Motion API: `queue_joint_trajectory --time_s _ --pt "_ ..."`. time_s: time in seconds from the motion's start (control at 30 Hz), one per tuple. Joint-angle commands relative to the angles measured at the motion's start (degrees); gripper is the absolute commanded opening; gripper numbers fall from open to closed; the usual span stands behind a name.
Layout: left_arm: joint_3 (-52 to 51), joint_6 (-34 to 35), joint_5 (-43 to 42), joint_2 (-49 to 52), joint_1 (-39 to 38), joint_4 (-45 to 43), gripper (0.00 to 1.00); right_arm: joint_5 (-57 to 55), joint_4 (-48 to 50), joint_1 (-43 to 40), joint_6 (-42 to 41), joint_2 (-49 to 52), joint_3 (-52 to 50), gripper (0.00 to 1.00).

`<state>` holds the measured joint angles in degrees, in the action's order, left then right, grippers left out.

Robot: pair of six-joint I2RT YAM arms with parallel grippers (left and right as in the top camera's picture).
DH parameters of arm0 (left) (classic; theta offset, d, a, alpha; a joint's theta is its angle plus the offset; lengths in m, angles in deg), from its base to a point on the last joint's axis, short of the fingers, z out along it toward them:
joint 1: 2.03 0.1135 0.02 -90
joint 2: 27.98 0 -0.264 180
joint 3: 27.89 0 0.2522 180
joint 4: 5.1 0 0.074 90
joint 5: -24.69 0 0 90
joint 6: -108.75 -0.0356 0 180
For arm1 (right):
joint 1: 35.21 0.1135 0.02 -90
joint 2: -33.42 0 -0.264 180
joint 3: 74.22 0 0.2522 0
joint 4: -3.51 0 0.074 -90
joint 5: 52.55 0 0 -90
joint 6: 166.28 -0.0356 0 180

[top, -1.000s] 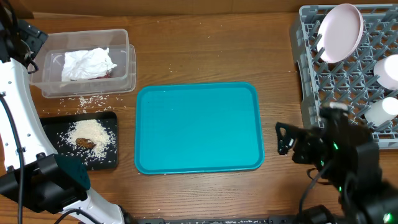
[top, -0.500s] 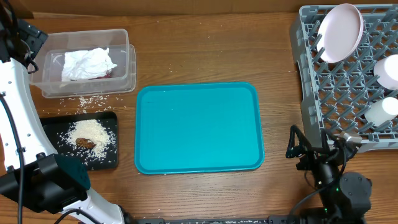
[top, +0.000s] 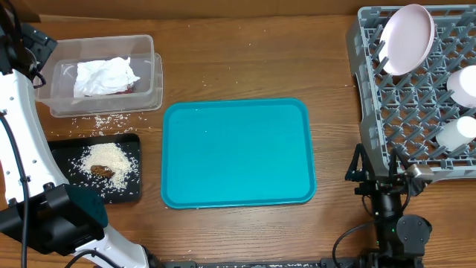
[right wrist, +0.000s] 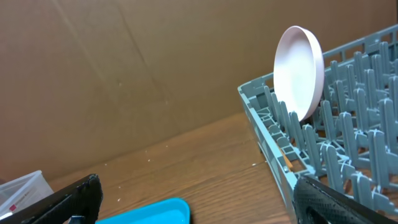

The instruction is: Sort waste into correct bins and load items into the dishwasher

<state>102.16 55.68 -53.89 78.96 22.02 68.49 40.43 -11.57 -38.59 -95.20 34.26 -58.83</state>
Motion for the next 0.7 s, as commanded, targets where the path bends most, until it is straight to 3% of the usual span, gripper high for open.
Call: queue_joint_trajectory --time_s 0.0,0.3,0.67 --pt "0.22 -0.94 0.76 0.33 0.31 -0.07 1.00 0.61 0.46 -0.96 4.07 -0.72 -1.18 1.00" --pt "0.22 -0.94 0.76 0.33 0.31 -0.04 1.00 0.96 -2.12 -3.50 12.85 -0.72 -1.18 1.00" --pt "0.22 -0.94 0.76 0.33 0.31 -0.07 1.00 0.33 -3.28 -6.14 13.16 -0.70 -1.18 1.00"
